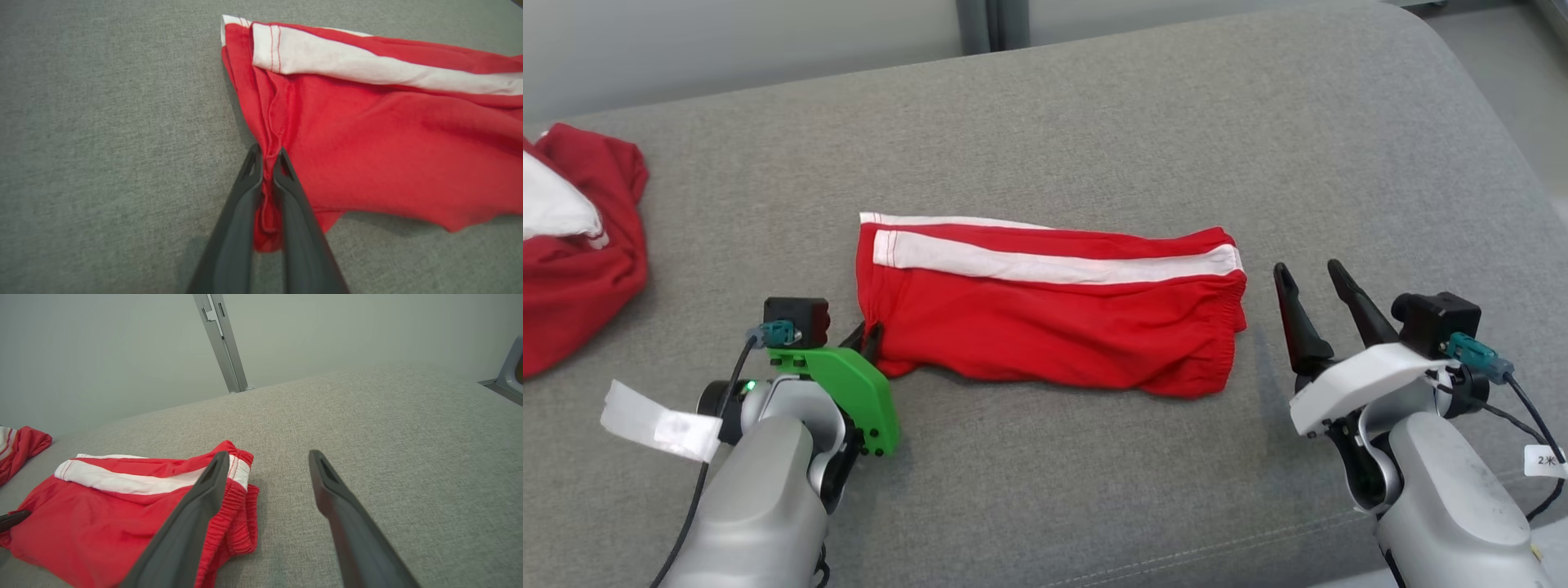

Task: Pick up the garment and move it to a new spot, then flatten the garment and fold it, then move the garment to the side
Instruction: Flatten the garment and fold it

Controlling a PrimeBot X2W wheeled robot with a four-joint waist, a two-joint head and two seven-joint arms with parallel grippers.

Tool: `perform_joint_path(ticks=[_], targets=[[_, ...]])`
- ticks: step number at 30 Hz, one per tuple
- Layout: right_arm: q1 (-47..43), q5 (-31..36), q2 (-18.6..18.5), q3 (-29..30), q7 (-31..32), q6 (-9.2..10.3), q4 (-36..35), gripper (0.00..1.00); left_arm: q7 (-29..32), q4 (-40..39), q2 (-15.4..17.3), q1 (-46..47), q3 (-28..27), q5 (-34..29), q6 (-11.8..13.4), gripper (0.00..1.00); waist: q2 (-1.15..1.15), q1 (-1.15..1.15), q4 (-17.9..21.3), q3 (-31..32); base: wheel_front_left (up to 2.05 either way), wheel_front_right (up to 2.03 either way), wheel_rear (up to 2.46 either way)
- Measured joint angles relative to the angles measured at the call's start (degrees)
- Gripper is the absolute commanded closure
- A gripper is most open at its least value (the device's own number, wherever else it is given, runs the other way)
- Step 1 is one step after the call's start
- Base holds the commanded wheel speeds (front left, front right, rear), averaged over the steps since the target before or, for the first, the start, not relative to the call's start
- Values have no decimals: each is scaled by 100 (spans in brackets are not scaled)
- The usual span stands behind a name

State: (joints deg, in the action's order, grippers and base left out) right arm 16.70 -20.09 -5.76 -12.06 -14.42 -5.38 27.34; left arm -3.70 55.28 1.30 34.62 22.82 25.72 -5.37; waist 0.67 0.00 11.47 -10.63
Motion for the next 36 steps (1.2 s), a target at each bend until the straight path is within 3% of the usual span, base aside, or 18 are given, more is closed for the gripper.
perform_joint_path(ticks=[15,22,23,24,25,36], targets=[[-538,78,-73,-35,0,10,321,0,-447,-804,12,-1214,458,948,-68,100,0,0,-641,649,0,0,0],[-670,78,12,-141,0,7,523,0,-615,-1129,25,-1520,630,992,4,100,0,0,-775,905,0,0,0],[-670,77,19,-141,0,-1,543,0,-675,-1183,25,-1539,632,1005,44,63,0,0,-785,924,0,0,0],[-669,76,20,-141,1,-1,560,0,-708,-1229,26,-1551,637,1009,88,50,0,0,-793,938,0,0,0],[-669,75,21,-141,1,-1,589,0,-743,-1280,26,-1564,641,1009,115,0,0,0,-798,948,0,0,0],[-598,-341,65,90,275,-13,945,0,-1007,-1934,43,-1600,476,879,604,0,0,0,-943,992,0,0,0]])
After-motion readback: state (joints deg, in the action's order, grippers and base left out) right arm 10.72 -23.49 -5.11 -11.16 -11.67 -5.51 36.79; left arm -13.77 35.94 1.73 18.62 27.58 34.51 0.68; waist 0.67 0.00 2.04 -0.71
